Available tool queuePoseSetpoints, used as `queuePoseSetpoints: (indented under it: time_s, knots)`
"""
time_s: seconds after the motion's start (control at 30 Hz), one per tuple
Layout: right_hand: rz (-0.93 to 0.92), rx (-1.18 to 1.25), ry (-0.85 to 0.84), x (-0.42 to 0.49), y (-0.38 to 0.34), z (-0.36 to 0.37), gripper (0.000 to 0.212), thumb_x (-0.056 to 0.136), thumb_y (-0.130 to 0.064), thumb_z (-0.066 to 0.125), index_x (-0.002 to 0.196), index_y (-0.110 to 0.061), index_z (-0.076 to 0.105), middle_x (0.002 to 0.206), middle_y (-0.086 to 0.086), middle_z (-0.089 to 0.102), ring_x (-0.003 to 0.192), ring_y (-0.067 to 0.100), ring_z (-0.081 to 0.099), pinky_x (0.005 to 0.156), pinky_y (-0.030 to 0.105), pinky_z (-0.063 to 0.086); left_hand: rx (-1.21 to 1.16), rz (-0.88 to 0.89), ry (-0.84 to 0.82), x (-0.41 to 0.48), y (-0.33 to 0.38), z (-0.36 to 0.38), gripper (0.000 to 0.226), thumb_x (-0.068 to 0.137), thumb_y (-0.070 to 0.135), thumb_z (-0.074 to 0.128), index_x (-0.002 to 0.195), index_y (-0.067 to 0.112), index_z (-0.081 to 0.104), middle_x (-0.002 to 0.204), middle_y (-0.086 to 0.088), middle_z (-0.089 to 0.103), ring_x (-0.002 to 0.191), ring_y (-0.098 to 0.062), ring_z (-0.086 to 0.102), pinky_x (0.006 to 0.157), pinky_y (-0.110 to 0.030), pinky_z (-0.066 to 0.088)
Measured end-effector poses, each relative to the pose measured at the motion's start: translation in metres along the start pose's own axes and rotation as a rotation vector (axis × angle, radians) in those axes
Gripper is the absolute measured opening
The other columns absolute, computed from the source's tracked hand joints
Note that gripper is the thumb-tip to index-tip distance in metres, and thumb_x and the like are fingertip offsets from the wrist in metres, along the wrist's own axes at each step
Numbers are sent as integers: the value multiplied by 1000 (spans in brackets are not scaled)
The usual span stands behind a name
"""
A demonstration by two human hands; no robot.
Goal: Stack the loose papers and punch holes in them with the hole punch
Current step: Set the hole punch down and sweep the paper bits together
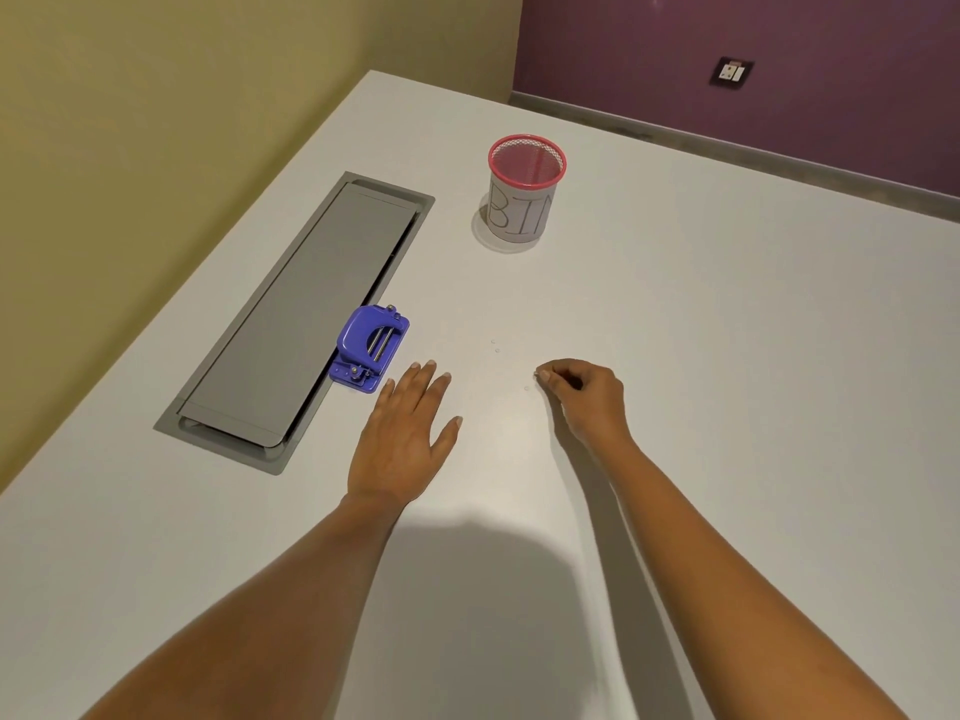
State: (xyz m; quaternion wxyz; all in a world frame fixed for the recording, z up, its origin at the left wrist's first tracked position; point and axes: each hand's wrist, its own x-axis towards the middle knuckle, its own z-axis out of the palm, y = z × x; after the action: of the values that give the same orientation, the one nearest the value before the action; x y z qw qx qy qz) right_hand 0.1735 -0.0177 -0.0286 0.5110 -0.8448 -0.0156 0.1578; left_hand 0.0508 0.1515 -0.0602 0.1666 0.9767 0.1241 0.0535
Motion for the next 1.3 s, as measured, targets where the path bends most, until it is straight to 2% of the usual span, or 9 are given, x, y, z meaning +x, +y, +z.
queuePoseSetpoints:
  time_s: [0.17, 0.23, 0.4, 0.57, 0.73, 0.83, 1.0, 1.13, 1.3]
  knots:
    - [-47, -103, -68, -1, -4, 4, 6, 78, -3, 69, 84, -2, 70, 68, 0, 58, 59, 3, 54, 61, 6, 43, -13, -8, -2, 0, 0, 0, 50, 94, 37, 41, 139, 16, 38, 151, -3, 34, 141, -19, 26, 116, -34, 12]
    - [-87, -180, -72, -2, -5, 7, 8, 77, -4, 71, 84, -2, 70, 74, 5, 58, 64, 10, 52, 68, 17, 45, -14, -11, 0, 0, 0, -1, 49, 94, 37, 42, 139, 16, 39, 150, -3, 35, 141, -20, 27, 116, -35, 14]
    - [-195, -418, -83, -5, -8, 13, 11, 85, -4, 59, 81, 1, 68, 84, 7, 62, 73, 13, 51, 70, 22, 38, -19, -11, 8, 0, 1, -2, 49, 94, 36, 44, 138, 15, 41, 148, -4, 37, 140, -21, 30, 115, -35, 15]
    - [-210, -509, -90, -10, -6, 22, 16, 84, 0, 39, 78, 3, 53, 84, 7, 40, 72, 17, 38, 71, 29, 32, -24, -15, 4, 0, 2, -3, 49, 94, 36, 44, 138, 14, 41, 149, -5, 37, 139, -21, 30, 115, -36, 16]
    - [-255, -721, -160, -12, -12, 25, 21, 94, -1, 35, 106, -1, 52, 114, 24, 49, 102, 34, 47, 80, 34, 34, -11, -21, -6, 0, 1, -2, 50, 94, 37, 41, 139, 17, 38, 150, -3, 34, 141, -19, 27, 116, -34, 13]
    - [-94, -526, -176, 0, -24, 18, 17, 92, -3, 37, 82, -7, 50, 101, 26, 60, 82, 25, 48, 70, 32, 38, -17, -21, -6, 0, 1, -3, 49, 94, 37, 41, 139, 17, 39, 150, -3, 35, 141, -19, 27, 116, -34, 14]
    - [248, 352, -202, 18, -35, 11, 25, 87, 7, 44, 67, -8, 46, 74, 12, 59, 64, 21, 57, 77, 30, 53, -18, -22, -6, 0, 1, -2, 49, 94, 37, 41, 139, 17, 39, 150, -2, 34, 141, -19, 27, 116, -35, 15]
    - [194, 233, -192, 34, -37, 20, 13, 80, 5, 57, 88, -4, 62, 78, 13, 61, 68, 23, 56, 65, 27, 47, -18, -29, -16, 0, 0, -1, 50, 95, 38, 39, 140, 18, 37, 151, -2, 33, 141, -18, 26, 116, -34, 15]
    - [21, -48, -254, 46, -45, 26, 24, 73, 5, 71, 96, 0, 68, 71, 3, 53, 58, 9, 49, 47, -1, 39, -13, -35, -13, 1, -1, 1, 50, 94, 39, 39, 140, 19, 37, 151, -1, 33, 141, -18, 27, 116, -33, 15]
